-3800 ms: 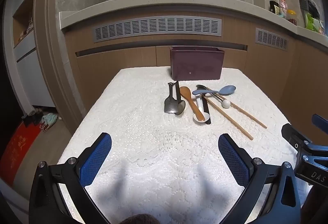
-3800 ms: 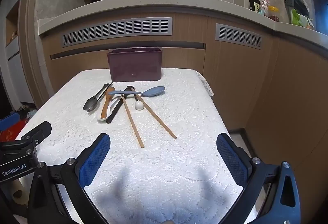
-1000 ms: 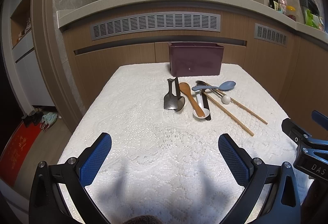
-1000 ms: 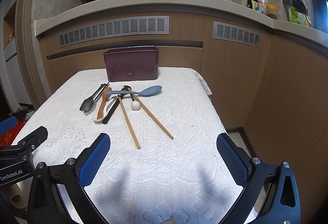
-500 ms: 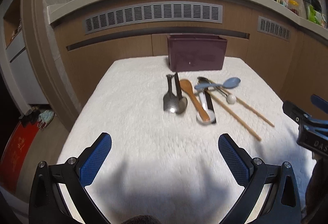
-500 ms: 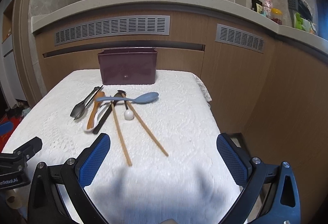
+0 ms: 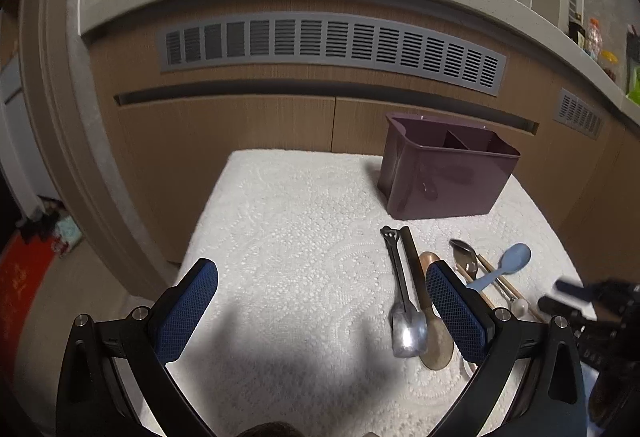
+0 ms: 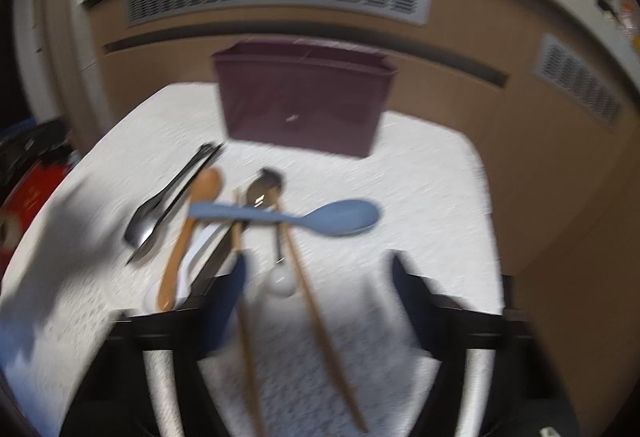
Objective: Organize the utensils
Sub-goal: 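Grasp the ball-handled spoon with the right gripper while the left approaches the wooden spoon, then grasp the wooden spoon with the left gripper while the right gripper holds the ball-handled spoon, then lower both held spoons into the maroon caddy and open both grippers, then grasp a wooden chopstick with the right gripper and lift it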
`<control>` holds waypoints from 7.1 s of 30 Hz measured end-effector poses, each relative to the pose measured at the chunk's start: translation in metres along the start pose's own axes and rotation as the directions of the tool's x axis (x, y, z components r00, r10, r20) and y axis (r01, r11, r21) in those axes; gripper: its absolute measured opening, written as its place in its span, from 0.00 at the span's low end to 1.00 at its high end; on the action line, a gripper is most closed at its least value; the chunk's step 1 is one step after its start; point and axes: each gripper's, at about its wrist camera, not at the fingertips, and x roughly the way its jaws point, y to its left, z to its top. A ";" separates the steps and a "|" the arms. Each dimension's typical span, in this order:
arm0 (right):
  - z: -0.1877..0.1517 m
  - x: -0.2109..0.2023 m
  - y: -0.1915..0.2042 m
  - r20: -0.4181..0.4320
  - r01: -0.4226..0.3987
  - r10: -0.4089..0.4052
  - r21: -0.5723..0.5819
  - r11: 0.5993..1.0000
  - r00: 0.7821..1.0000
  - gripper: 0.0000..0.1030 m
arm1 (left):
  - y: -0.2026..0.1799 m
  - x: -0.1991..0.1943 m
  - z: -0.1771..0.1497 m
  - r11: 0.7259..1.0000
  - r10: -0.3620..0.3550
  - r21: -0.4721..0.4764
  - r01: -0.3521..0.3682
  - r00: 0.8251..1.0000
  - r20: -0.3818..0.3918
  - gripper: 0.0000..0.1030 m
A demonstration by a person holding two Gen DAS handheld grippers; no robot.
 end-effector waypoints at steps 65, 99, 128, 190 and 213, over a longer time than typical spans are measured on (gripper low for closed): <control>-0.003 0.027 -0.049 -0.066 -0.060 0.052 -0.116 0.991 0.996 0.66 | -0.090 0.042 -0.033 0.975 -0.204 0.008 0.222 0.905 -0.373 0.55; -0.037 0.003 -0.055 -0.028 0.067 -0.069 -0.059 0.996 0.997 0.19 | -0.108 0.036 -0.049 0.950 -0.303 -0.009 0.312 0.914 -0.272 0.95; 0.042 -0.026 -0.050 0.079 0.051 -0.050 -0.011 0.999 0.996 0.19 | -0.086 0.109 -0.007 0.963 -0.105 0.202 0.179 0.939 -0.329 0.31; 0.085 -0.015 -0.074 0.048 0.080 -0.081 0.024 0.997 0.996 0.43 | -0.066 0.056 0.053 0.985 -0.173 -0.006 0.173 0.980 -0.099 0.61; 0.024 0.066 -0.005 -0.177 -0.103 0.113 0.069 0.992 0.978 0.13 | -0.029 0.030 -0.044 0.989 -0.137 -0.083 0.120 0.958 -0.252 0.70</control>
